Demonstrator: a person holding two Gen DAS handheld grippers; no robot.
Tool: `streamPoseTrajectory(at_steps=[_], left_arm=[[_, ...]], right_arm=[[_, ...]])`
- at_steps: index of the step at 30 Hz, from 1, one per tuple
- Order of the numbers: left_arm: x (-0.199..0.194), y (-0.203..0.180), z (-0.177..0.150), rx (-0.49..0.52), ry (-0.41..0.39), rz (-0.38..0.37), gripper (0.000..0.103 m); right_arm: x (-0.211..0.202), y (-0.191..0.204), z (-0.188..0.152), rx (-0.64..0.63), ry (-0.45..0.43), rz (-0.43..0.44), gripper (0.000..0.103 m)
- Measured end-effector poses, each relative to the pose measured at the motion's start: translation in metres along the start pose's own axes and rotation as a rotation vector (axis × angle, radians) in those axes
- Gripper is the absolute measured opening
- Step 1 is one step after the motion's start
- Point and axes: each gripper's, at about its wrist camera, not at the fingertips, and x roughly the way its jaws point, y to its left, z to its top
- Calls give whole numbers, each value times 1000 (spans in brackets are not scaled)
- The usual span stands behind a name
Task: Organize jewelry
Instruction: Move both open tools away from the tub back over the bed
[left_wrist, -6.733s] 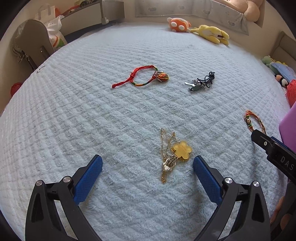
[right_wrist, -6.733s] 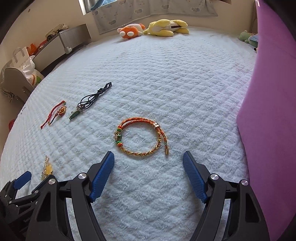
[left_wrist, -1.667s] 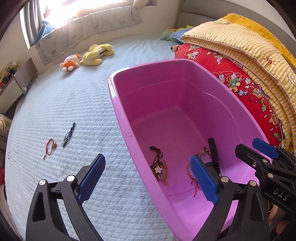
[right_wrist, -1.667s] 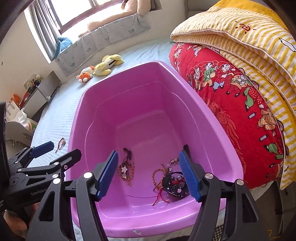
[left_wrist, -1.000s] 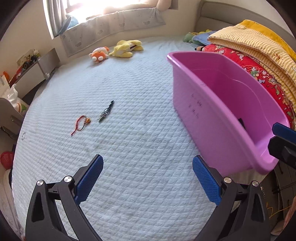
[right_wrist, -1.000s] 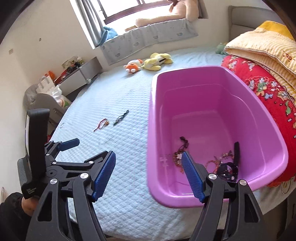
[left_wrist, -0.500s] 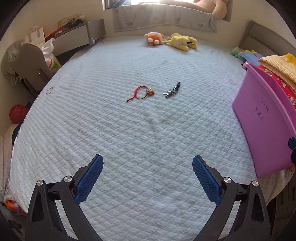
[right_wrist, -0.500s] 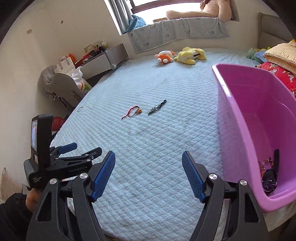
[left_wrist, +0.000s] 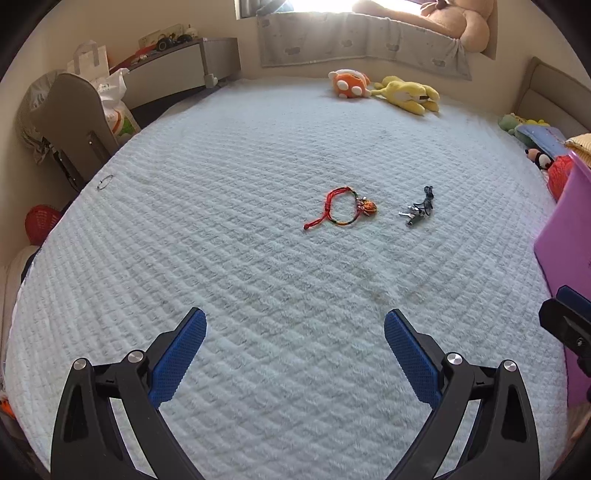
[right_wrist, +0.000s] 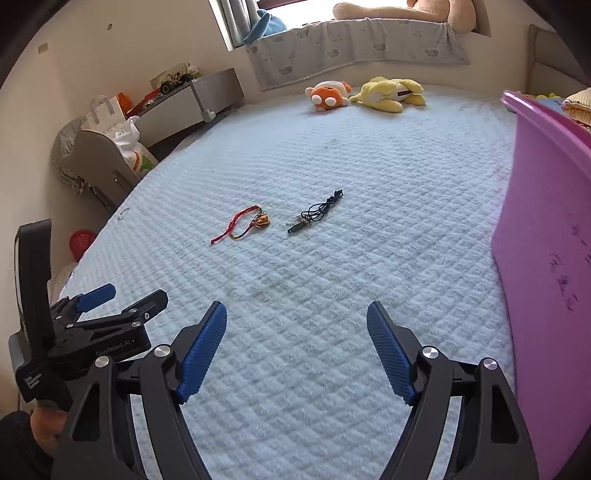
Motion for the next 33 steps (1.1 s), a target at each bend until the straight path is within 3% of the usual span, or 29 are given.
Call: streamPoseTrajectory(at_steps=[5,12,18,33], left_arm=[[43,-1,19,-45,36,-43,95],[84,-9,36,-58,40,-37,95],[105,-17,46,-41,42,-34,95],[135,-22,70,-42,25,-24,95]], right_arm=[[52,-1,20,-26,19,-5,75],[101,-14,39,10,42,-33,75],[122,-20,51,9,14,-114,75],[170,-26,75,-2,33,-132,75]])
